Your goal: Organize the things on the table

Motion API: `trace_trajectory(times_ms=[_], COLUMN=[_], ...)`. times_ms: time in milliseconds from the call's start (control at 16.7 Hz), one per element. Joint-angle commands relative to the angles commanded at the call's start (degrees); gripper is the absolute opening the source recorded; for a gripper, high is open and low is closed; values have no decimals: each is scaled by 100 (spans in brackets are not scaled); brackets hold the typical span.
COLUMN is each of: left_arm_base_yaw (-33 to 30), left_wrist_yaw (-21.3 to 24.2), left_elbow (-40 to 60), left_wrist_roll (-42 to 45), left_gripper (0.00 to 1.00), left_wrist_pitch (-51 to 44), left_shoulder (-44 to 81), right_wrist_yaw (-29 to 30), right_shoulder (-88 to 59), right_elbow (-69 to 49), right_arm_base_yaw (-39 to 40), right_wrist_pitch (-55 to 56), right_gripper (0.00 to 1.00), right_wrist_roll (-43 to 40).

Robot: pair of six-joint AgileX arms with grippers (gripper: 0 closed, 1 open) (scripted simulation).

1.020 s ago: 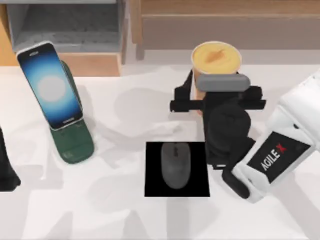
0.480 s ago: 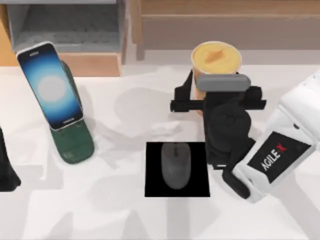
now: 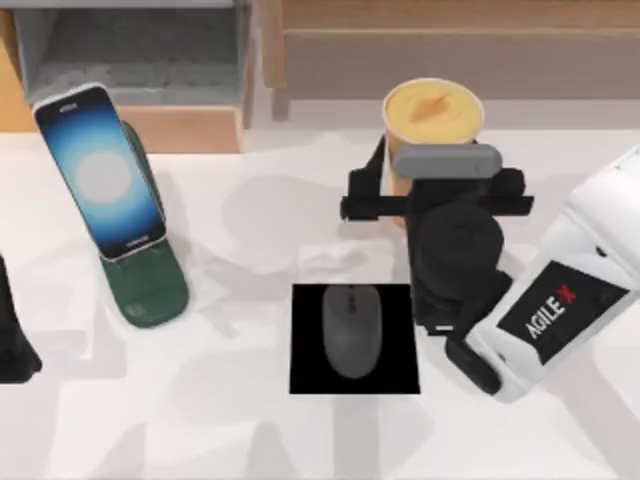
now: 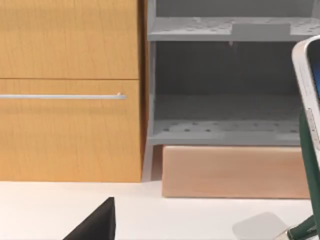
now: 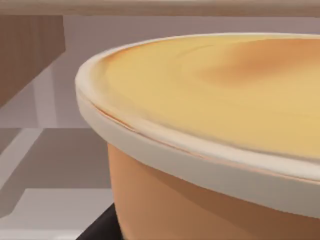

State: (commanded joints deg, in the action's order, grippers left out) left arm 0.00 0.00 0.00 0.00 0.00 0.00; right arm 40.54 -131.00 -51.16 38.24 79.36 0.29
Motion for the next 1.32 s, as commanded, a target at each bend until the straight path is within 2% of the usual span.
trace_trajectory(times_ms=[420,600,960,1320], left_arm_base_yaw=[0,0,0,0], left_wrist_yaw=[0,0,0,0], left_elbow=[0,0,0,0], left_wrist_roll=[0,0,0,0], left_gripper=[100,100,100,100], left_wrist_pitch=[0,0,0,0], left_shoulder=[0,0,0,0], right_wrist_yaw=[-24,-238,-1162,-2383], right_shoulder=[124,491,1349,1665], right_elbow=[-53,-283,-808,-1294], right_arm_base_yaw=[-4,-83,-745,-2100], right_wrist_pitch=[-32,46,-318,-1350], right_gripper=[0,0,0,0], right_wrist_roll=[15,55,176,235])
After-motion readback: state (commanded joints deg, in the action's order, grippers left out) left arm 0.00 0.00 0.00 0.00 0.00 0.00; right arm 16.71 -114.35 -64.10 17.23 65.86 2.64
